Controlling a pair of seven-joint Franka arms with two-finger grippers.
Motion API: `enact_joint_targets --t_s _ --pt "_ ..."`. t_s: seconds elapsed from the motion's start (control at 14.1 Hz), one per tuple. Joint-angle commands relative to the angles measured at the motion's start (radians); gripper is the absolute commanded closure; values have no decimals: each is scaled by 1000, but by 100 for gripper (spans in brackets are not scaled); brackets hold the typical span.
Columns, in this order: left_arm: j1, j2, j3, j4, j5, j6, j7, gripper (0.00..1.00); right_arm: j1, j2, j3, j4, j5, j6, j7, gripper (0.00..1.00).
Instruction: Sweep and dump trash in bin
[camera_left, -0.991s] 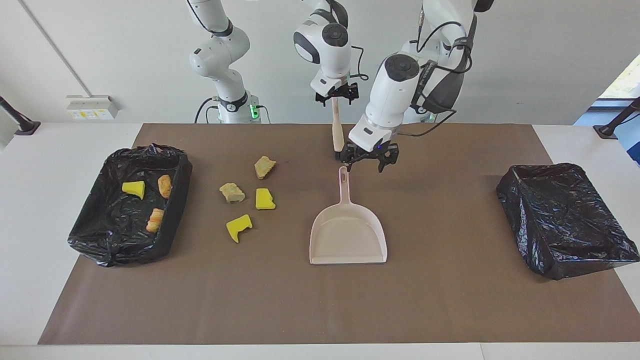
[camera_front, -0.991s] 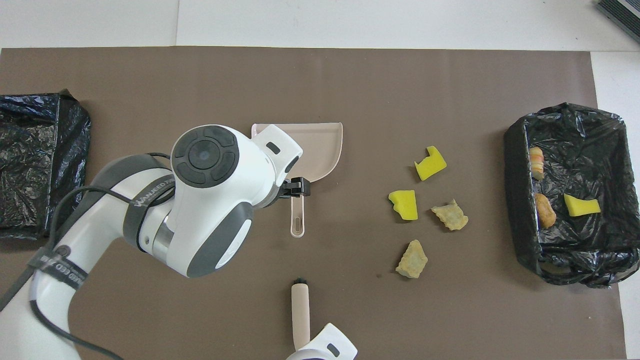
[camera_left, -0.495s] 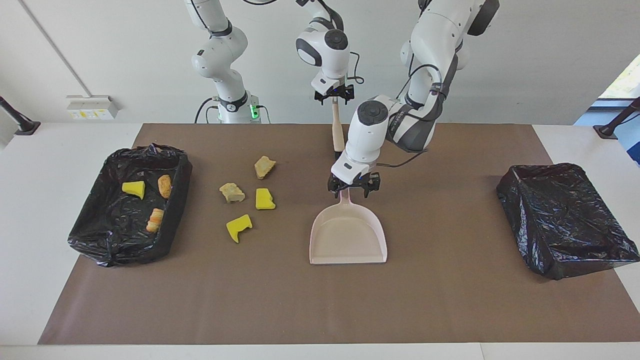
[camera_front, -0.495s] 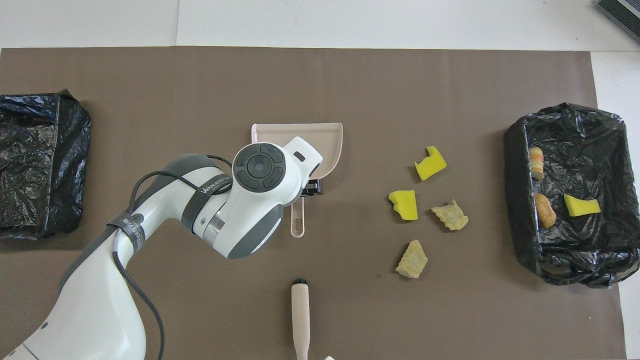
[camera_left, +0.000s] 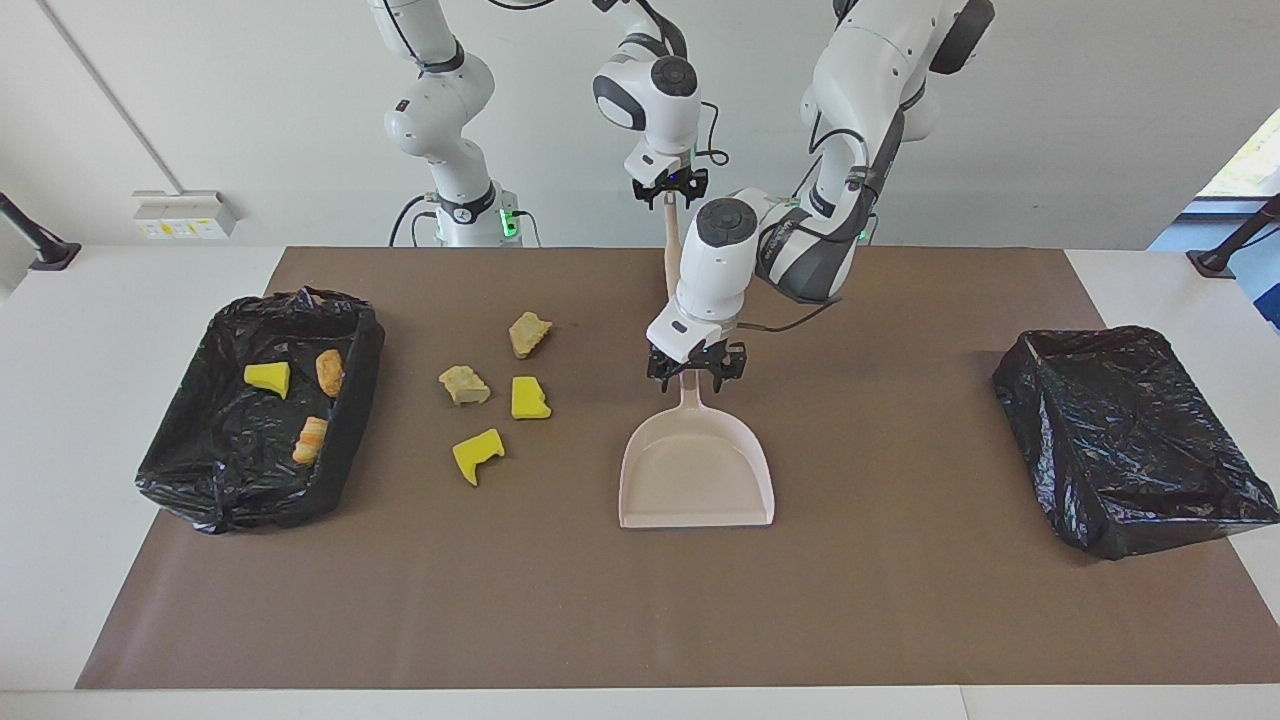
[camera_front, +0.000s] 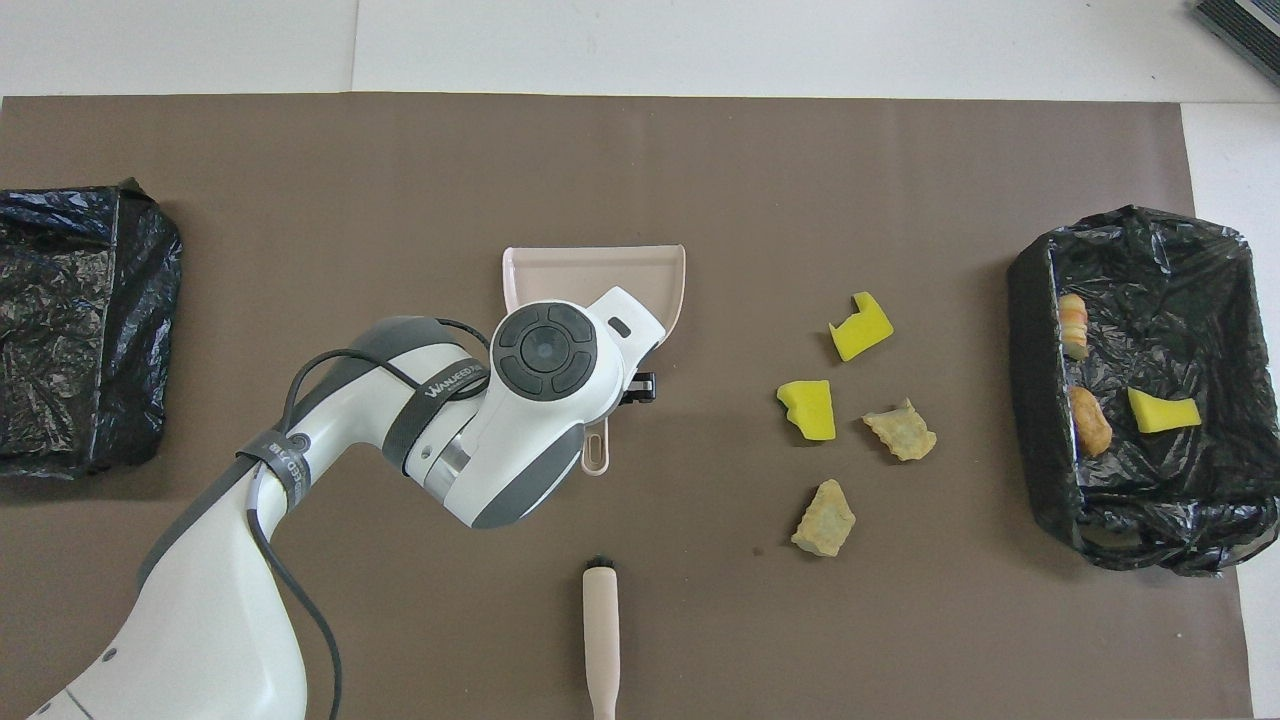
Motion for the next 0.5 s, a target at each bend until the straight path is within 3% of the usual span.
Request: enact_joint_targets --t_s 0.0,0.28,0.42 --pt "-14 -3 6 -17 28 8 -10 57 3 0 -7 -17 0 33 1 100" --pt "-14 -8 4 -20 101 -22 5 91 -49 5 -12 6 -5 16 1 100" --pt "-6 -29 4 -13 141 -94 89 99 -84 -53 -16 10 -11 -51 1 100"
